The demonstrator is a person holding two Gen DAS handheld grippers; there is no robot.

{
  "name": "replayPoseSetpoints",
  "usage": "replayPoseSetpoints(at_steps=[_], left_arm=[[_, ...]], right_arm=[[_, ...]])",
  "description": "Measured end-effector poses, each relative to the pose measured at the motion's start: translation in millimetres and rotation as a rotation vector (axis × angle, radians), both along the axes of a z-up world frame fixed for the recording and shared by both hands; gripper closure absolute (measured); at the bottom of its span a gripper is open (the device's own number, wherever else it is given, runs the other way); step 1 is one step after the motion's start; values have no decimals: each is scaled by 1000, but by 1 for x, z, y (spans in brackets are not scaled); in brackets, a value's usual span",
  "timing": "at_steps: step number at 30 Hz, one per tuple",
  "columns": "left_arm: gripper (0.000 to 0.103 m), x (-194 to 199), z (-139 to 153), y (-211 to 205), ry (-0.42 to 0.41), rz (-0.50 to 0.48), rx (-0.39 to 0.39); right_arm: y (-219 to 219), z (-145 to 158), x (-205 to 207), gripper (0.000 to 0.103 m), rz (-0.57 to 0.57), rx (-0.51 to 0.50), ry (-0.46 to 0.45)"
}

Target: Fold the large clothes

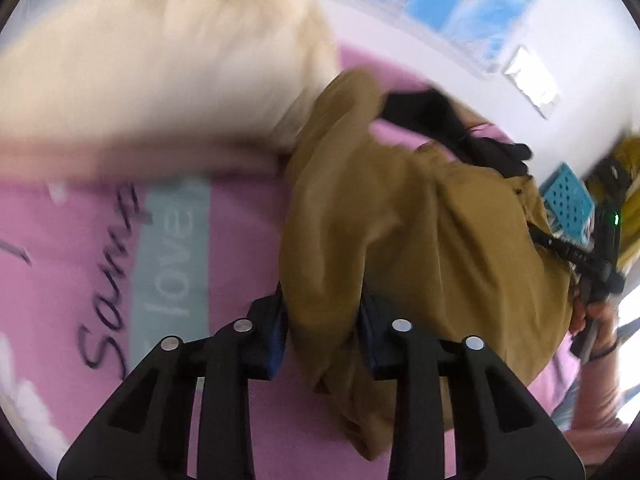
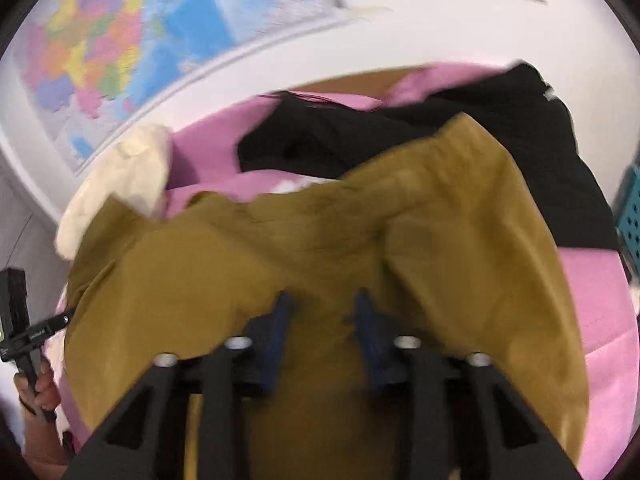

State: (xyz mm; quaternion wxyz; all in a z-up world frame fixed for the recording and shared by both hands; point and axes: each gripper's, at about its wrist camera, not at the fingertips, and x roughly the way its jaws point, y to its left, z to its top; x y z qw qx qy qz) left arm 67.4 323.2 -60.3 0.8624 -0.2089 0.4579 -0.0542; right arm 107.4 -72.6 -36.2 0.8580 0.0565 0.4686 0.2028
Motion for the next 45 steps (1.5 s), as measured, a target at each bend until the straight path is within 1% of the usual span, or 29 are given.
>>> replayPoseSetpoints(at_steps=[2,3,4,5,6,7,8,9,10,11,13,14,15,17,18,20,22,24,27,29,31,32,35,36,38,40,41,43,45], left_arm=[[69,-2,-7,5,1,13,-41],[62,-4,-8,7,2,26,-36],[53,-6,-6,7,7,53,-11],[51,-9,-5,7,9,59,-2],[51,-14,-1,6,-2,51,-2],[48,-20,3,5,-19,43,-2],[45,-26,7,4,-33,36,1],[37,-34,11,2,-48,32,12],[33,-43,15,3,-62,29,15],[32,-50,18,2,-74,22,11],[31,-65,22,1,-90,6,-14],[30,-70,23,1,-92,-2,-24],[30,-75,22,-1,-89,-15,-33],[30,-79,20,-8,-77,-39,-37],[30,-80,19,-13,-75,-53,-37],[30,-89,17,-18,-69,-92,-43],[30,-92,15,-25,-59,-127,-79],[30,-95,11,-34,-44,-157,-95],[30,-97,8,-49,-30,-197,-102],[30,-97,6,-57,-26,-222,-127],[28,-95,1,-66,-21,-247,-162],[28,-93,-1,-71,-12,-258,-176],[28,-88,-8,-83,4,-290,-206],[28,-86,-9,-88,6,-301,-218],[27,-84,-13,-92,12,-312,-237],[21,-82,-15,-92,4,-309,-268],[20,-80,-16,-92,2,-304,-292],[19,-76,-19,-89,5,-287,-342],[17,-70,-23,-86,0,-263,-407]], right_arm=[[-8,-11,3,83,-14,30,31],[-7,-10,1,82,-15,27,28],[-6,-7,-2,81,-7,7,16],[-4,-1,-8,76,-2,-8,0],[-6,3,-13,65,2,8,-1],[-10,7,-20,59,4,32,-2],[-17,15,-29,53,6,73,-12],[-23,22,-38,50,11,107,-19],[-35,30,-52,48,18,163,-23],[-43,34,-61,43,20,204,-25],[-63,38,-82,40,27,284,-11],[-76,38,-98,37,35,336,11],[-84,37,-107,33,35,361,27],[-101,27,-128,28,40,448,93],[-107,20,-137,28,41,479,137],[-115,5,-152,26,15,488,198],[-120,-12,-160,26,-27,513,252],[-121,-23,-161,26,-69,536,274],[-115,-34,-153,26,-126,537,288],[-108,-33,-148,25,-149,509,261],[-98,-34,-140,25,-158,522,249],[-94,-36,-135,24,-199,530,244],[-81,-37,-123,18,-241,529,213],[-77,-37,-120,15,-251,530,205],[-70,-37,-114,13,-271,536,198],[-66,-37,-107,13,-270,550,204],[-66,-37,-105,13,-271,561,205],[-64,-36,-100,17,-253,586,212],[-62,-32,-95,35,-246,608,211]])
